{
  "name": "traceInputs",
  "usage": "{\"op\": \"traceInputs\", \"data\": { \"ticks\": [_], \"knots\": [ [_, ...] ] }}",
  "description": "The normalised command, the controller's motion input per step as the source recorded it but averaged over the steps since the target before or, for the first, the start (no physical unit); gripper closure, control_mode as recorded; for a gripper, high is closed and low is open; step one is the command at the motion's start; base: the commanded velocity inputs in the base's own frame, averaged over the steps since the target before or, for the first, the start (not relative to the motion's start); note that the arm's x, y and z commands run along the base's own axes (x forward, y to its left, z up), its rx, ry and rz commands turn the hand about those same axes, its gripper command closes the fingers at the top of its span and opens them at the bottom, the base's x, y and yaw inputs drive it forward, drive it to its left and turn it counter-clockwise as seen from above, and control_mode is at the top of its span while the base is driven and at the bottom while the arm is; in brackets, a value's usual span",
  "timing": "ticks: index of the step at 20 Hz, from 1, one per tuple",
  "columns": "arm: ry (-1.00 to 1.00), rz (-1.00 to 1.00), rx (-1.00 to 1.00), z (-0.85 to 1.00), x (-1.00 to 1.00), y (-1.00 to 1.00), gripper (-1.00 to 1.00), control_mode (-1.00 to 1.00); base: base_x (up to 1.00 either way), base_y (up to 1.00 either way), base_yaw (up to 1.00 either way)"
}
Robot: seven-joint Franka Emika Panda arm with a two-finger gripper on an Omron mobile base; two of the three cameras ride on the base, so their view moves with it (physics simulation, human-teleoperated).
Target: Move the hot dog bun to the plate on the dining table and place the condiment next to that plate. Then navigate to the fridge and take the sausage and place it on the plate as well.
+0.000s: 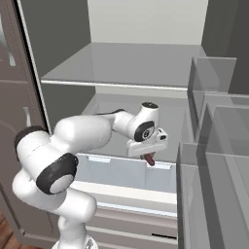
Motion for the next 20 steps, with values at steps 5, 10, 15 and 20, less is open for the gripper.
{"op": "traceInputs", "data": {
  "ticks": [5, 10, 15, 20],
  "knots": [
    [0.0, 0.0, 0.01, 0.01, -1.0, 0.29, 1.0, -1.0, 0.0, 0.0, 0.0],
    [0.0, 0.0, 0.02, 0.64, -0.99, 0.37, 1.0, -1.0, 0.0, 0.0, 0.0],
    [0.0, 0.0, 0.03, 1.0, -0.79, 0.45, 1.0, -1.0, 0.0, 0.0, 0.0],
    [0.0, -0.02, 0.05, 1.0, -0.45, 0.61, 1.0, -1.0, 0.0, 0.0, 0.0]
  ]
}}
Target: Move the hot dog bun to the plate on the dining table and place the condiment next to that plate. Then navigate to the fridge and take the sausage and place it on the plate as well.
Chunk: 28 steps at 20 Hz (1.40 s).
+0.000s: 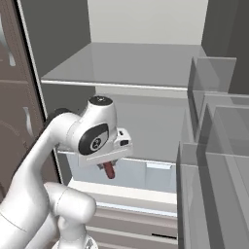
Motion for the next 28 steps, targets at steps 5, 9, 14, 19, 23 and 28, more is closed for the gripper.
{"op": "traceInputs", "data": {
  "ticks": [5, 9, 14, 19, 23, 28],
  "knots": [
    [0.01, -0.04, 0.06, 0.9, -0.35, 0.53, 1.0, -1.0, 0.0, 0.0, 0.0],
    [0.0, -0.05, 0.02, 0.45, -0.24, 0.43, 1.0, -1.0, 0.0, 0.0, 0.0],
    [0.0, -0.06, 0.0, 0.04, -0.14, 0.45, 1.0, -1.0, 0.0, 0.0, 0.0],
    [0.0, -0.05, 0.0, -0.02, -0.07, 0.22, 1.0, -1.0, 0.0, 0.0, 0.0],
    [0.0, -0.01, 0.0, -0.11, -0.26, 0.01, 1.0, 1.0, -0.18, 0.01, 0.0],
    [0.0, 0.0, 0.0, 0.0, 0.0, 0.0, 1.0, 1.0, -1.0, 0.14, -0.06]
  ]
}}
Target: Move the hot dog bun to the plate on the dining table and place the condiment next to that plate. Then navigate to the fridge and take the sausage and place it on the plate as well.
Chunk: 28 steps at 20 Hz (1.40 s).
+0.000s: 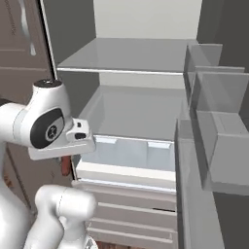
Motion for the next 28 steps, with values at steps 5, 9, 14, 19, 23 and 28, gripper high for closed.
{"op": "traceInputs", "data": {
  "ticks": [5, 9, 14, 19, 23, 28],
  "knots": [
    [0.0, 0.0, 0.0, 0.0, 0.0, 0.0, 1.0, 1.0, -1.0, 0.24, -0.16],
    [0.0, 0.0, 0.0, 0.0, 0.0, 0.0, 1.0, 1.0, -1.0, 0.32, -0.51],
    [0.0, 0.0, 0.0, 0.0, 0.0, 0.0, 1.0, 1.0, -0.81, 0.27, -0.81],
    [0.0, 0.0, 0.0, 0.0, 0.0, 0.0, 1.0, 1.0, -0.72, 0.09, -0.86],
    [0.0, 0.0, 0.0, 0.0, 0.0, 0.0, 1.0, 1.0, -0.84, 0.0, -0.74],
    [0.0, 0.0, 0.0, 0.0, 0.0, 0.0, 1.0, 1.0, -0.88, -0.1, -0.68]
  ]
}}
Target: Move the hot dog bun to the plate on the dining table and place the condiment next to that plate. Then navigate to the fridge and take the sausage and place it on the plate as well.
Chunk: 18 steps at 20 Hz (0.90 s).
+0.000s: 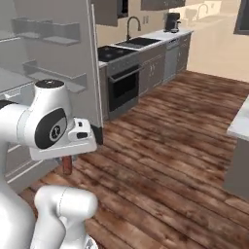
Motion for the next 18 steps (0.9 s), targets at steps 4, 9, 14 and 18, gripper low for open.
{"op": "traceInputs", "data": {
  "ticks": [4, 9, 14, 18],
  "knots": [
    [0.0, 0.0, 0.0, 0.0, 0.0, 0.0, 1.0, 1.0, -0.8, -0.28, -0.66],
    [0.0, 0.0, 0.0, 0.0, 0.0, 0.0, 1.0, 1.0, -0.38, -0.81, -0.54],
    [0.0, 0.0, 0.0, 0.0, 0.0, 0.0, 1.0, 1.0, 0.1, -1.0, -0.35],
    [0.0, 0.0, 0.0, 0.0, 0.0, 0.0, 1.0, 1.0, 0.36, -1.0, -0.29]
  ]
}}
